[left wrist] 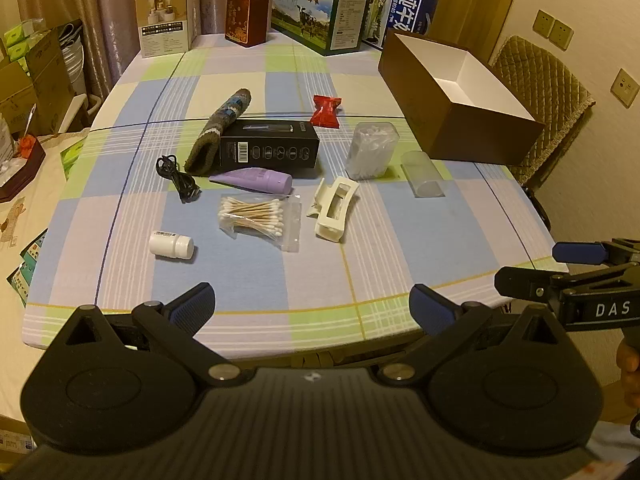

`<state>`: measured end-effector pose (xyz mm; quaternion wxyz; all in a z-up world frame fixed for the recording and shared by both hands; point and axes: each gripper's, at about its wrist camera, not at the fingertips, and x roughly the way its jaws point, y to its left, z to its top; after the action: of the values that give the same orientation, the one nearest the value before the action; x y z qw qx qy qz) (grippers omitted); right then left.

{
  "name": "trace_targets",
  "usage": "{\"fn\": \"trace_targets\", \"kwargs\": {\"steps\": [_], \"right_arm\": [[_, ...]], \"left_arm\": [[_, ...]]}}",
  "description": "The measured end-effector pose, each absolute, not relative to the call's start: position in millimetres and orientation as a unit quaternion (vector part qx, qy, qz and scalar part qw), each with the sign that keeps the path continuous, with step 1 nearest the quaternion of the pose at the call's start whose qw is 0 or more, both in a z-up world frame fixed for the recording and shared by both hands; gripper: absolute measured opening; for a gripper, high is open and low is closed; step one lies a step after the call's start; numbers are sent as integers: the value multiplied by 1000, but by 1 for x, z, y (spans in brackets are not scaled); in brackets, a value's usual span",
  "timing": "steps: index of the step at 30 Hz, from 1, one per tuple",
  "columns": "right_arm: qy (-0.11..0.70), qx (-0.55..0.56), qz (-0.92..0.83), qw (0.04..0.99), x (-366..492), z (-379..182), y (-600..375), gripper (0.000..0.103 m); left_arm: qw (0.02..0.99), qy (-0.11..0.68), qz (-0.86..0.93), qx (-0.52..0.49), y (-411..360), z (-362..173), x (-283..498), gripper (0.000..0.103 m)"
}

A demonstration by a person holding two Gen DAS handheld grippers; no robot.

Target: Organize objects

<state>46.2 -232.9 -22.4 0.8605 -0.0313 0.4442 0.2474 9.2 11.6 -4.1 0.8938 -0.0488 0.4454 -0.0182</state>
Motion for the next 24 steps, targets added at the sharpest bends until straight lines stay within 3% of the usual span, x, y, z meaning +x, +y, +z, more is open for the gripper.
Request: {"fn": "trace_targets", "kwargs": {"steps": [24], "right_arm": [[446, -36, 260, 856, 63, -24, -232, 101]], "left_arm": [[892, 449, 2, -52, 14, -1, 17, 102]]}}
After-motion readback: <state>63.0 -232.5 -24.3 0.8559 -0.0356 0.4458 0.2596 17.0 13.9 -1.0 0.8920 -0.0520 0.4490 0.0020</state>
